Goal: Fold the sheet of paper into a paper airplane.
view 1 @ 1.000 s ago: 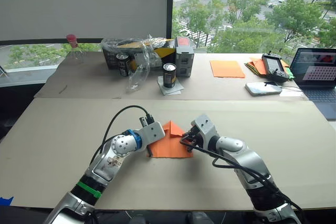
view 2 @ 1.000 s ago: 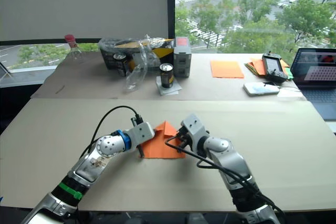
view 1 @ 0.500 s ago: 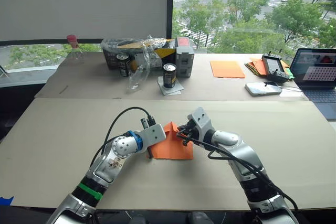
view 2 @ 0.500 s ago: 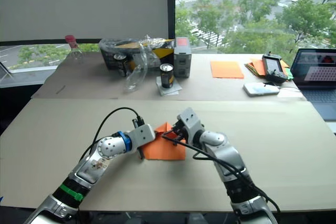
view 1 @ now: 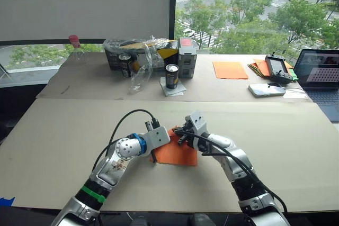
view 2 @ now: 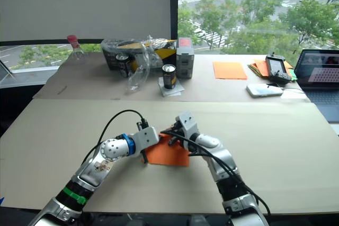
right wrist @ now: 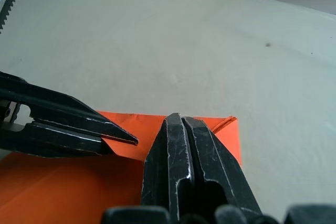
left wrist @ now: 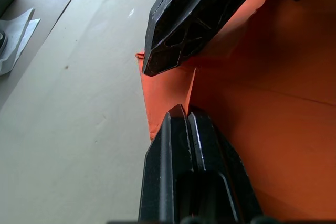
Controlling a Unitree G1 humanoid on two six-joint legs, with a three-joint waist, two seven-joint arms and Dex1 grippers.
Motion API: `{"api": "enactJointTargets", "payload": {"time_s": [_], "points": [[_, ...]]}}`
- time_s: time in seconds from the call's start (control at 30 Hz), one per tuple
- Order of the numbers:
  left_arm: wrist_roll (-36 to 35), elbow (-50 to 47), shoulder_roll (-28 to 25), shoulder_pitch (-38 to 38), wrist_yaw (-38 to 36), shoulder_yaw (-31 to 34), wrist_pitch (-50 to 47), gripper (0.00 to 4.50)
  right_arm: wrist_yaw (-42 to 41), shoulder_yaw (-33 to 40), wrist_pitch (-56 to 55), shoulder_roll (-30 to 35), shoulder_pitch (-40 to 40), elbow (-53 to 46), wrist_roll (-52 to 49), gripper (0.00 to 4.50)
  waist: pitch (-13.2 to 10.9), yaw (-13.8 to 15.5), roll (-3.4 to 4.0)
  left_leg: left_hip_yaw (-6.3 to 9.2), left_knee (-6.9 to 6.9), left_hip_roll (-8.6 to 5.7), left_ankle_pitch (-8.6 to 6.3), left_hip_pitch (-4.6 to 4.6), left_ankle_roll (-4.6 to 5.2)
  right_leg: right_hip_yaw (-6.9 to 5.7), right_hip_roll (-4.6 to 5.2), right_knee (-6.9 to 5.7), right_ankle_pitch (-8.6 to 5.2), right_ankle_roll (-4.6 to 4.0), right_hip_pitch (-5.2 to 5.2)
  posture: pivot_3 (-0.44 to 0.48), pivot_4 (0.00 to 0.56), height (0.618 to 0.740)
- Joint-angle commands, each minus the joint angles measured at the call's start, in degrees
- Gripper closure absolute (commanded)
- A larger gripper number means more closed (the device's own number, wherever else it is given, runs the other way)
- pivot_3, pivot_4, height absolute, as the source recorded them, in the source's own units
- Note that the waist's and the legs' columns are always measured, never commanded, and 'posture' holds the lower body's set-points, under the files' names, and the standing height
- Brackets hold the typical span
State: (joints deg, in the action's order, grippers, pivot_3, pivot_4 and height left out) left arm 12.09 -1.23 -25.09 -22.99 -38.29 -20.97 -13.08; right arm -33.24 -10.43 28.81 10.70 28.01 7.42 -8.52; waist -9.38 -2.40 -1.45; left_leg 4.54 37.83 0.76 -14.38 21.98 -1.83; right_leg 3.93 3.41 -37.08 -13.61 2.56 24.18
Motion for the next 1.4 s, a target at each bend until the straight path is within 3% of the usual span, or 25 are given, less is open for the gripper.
{"api": "enactJointTargets", "payload": {"time_s": [0.03, 0.1, 0.27, 0.43, 0.53, 0.63, 0.77, 0.9, 1.1, 1.4], "points": [[0.13, -0.68, 0.22, 1.10, -1.15, -1.01, -0.92, 4.48, -0.71, -0.58, -1.47, 0.54, 0.91, 0.05, 0.63, 4.50, 0.00, -0.01, 0.00, 0.00, 0.00, 0.00, 0.00, 0.00, 0.00, 0.00, 0.00, -0.01, 0.00, 0.00, 0.00, 0.000, 0.150, 0.732], [-0.61, -1.09, 0.55, 1.25, -1.20, -0.43, -1.64, 4.48, -0.73, -0.83, -1.21, 0.66, 0.94, 0.58, 1.05, 4.50, 0.00, -0.03, 0.01, 0.00, 0.00, 0.00, 0.00, -0.01, 0.00, 0.00, 0.00, -0.01, 0.00, 0.00, 0.00, 0.000, 0.150, 0.732], [-10.22, -5.52, 3.57, 2.03, -4.52, 4.90, -10.52, 4.48, -0.83, -1.42, -0.45, 1.00, 0.84, 1.78, 1.86, 4.50, 0.01, -0.07, 0.02, 0.01, 0.02, 0.01, 0.00, -0.03, 0.00, 0.00, -0.01, -0.04, 0.00, 0.00, -0.03, 0.000, 0.150, 0.732], [-17.24, -9.19, 3.18, 2.24, -5.70, 10.56, -16.15, 3.02, 0.47, -1.07, 0.73, 0.22, -0.43, 1.50, 1.71, 4.50, 0.01, -0.16, 0.02, 0.01, 0.02, 0.02, 0.00, -0.05, 0.00, 0.00, -0.02, -0.05, 0.00, 0.00, -0.03, 0.000, 0.150, 0.732], [-24.32, -10.80, 2.94, 1.86, -5.88, 17.83, -20.72, 2.03, 0.75, -1.59, 1.03, 0.01, -1.06, 1.15, 1.97, 4.50, 0.02, -0.22, 0.03, 0.01, 0.02, 0.03, 0.00, -0.08, 0.00, 0.00, -0.02, -0.08, 0.00, -0.01, -0.03, 0.000, 0.150, 0.732], [-29.19, -11.16, 3.78, 1.16, -4.51, 22.42, -24.10, 2.03, 0.85, -1.62, 1.21, 0.04, -1.24, 0.88, 1.90, 4.50, 0.02, -0.22, 0.03, 0.01, 0.02, 0.04, 0.00, -0.11, 0.00, 0.00, -0.02, -0.09, 0.00, -0.01, -0.04, 0.000, 0.150, 0.732], [-30.80, -10.05, 4.50, 0.82, -2.30, 22.96, -26.88, 3.26, 0.94, -1.68, 1.31, 0.12, -1.27, 0.75, 1.91, 4.50, 0.02, -0.18, 0.02, 0.01, 0.03, 0.03, 0.00, -0.17, 0.00, 0.00, -0.01, -0.07, 0.00, -0.01, -0.14, 0.000, 0.150, 0.732], [-29.02, -8.42, 5.00, 0.89, -1.23, 18.45, -26.17, 4.47, 1.17, -1.63, 1.45, 0.07, -1.34, 0.55, 1.90, 4.50, 0.02, -0.16, 0.02, 0.01, 0.03, 0.03, 0.00, -0.17, 0.00, 0.00, -0.02, -0.07, 0.00, -0.01, -0.13, 0.000, 0.150, 0.732], [-23.25, -4.04, 3.48, 0.45, -0.56, 10.63, -23.25, 4.47, 1.02, -2.46, 0.65, 0.38, -2.22, -0.58, 2.39, 4.50, 0.02, -0.15, 0.03, 0.01, 0.03, 0.03, 0.00, -0.16, 0.00, 0.01, -0.02, -0.08, 0.01, -0.02, -0.11, 0.000, 0.150, 0.732], [-19.53, -0.60, 3.20, 1.54, -0.08, 6.80, -20.77, 4.47, 0.80, -4.46, -7.83, -0.24, 1.99, 3.37, 5.96, 4.50, 0.05, -0.27, 0.06, -0.01, 0.03, 0.03, 0.00, -0.26, 0.00, 0.01, -0.03, -0.09, 0.01, -0.02, -0.17, 0.000, 0.150, 0.732]]}}
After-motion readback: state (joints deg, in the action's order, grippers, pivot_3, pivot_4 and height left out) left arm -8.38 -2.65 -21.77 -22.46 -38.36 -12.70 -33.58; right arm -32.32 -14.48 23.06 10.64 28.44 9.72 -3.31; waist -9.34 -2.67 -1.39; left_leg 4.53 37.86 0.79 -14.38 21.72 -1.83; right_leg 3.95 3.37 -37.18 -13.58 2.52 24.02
